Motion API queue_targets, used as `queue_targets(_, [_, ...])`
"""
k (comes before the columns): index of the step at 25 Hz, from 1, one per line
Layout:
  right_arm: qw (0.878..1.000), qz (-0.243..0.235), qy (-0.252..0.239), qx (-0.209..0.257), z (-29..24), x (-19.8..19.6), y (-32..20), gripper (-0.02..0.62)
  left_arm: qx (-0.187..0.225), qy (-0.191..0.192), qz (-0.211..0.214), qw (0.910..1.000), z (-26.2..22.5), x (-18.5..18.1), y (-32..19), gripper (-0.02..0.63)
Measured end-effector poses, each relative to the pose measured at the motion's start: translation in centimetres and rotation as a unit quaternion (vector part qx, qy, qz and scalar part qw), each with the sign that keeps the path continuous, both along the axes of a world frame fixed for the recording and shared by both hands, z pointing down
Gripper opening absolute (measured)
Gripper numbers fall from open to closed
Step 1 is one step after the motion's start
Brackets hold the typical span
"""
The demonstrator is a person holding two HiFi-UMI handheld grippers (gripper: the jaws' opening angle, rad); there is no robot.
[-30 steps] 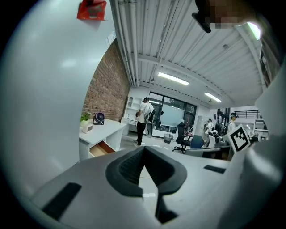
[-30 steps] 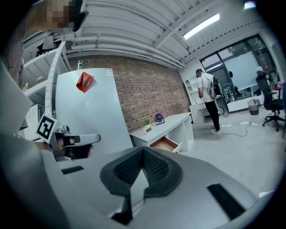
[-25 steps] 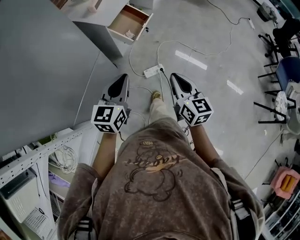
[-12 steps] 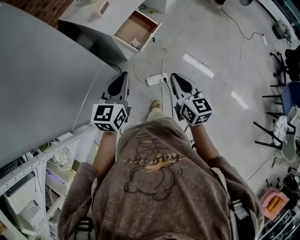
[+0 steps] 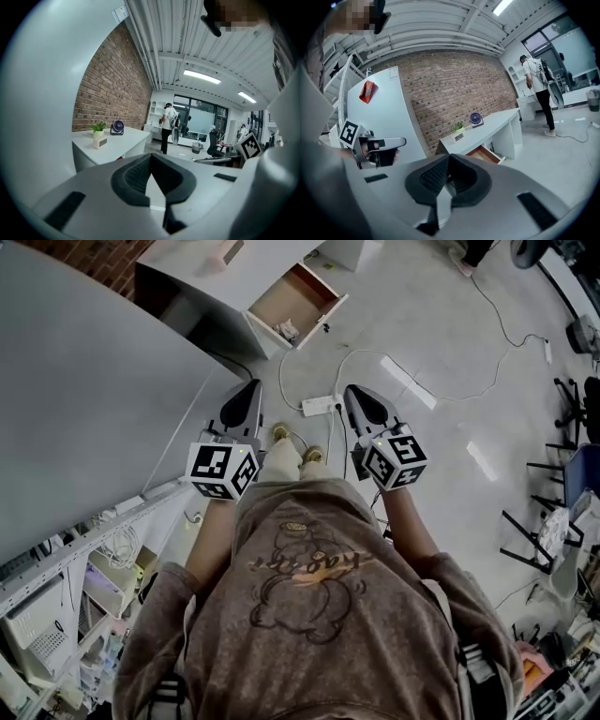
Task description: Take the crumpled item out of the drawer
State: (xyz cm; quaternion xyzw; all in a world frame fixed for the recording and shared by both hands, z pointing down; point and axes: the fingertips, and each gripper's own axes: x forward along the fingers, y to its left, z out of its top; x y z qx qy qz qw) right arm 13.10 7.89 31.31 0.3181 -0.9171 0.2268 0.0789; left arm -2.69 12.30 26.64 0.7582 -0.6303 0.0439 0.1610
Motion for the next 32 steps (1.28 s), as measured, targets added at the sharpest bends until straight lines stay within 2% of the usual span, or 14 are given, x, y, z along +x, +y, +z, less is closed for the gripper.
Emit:
queue_targets(10, [0.999,0.032,0.014,-0.011,0.4,-1.8,-4.9,-0.002,-0.005,0.001,0.04,0.9992,0.7,-1.8,-5.7,0.008])
queue_targets(17, [0.999,0.038,0.025,-0.009,0.7,-5.3,-8.4,-0.002,-0.002,0.007,0.06,0.9982,1.5,-4.4,-9.6,0.008])
queue_targets(22, [0.999,0.047,0.022,-0.012,1.3,-6.6,-10.6,-0.002,-0.009,0.01,0.085,0.9963,2.9,-4.6,-12.3,0.008])
queue_targets(28, [0.998,0.053,0.025,-0.026,3.4,-6.9,-12.8,-0.002,-0.026,0.017,0.085,0.9959,5.2,-5.0,-14.8,0.008])
queue_targets(32, [0.998,0.046,0.029,-0.034,5.4,-7.3,-14.8,-0.002,-0.033,0.007,0.083,0.996,7.2,-5.0,-16.9,0.008])
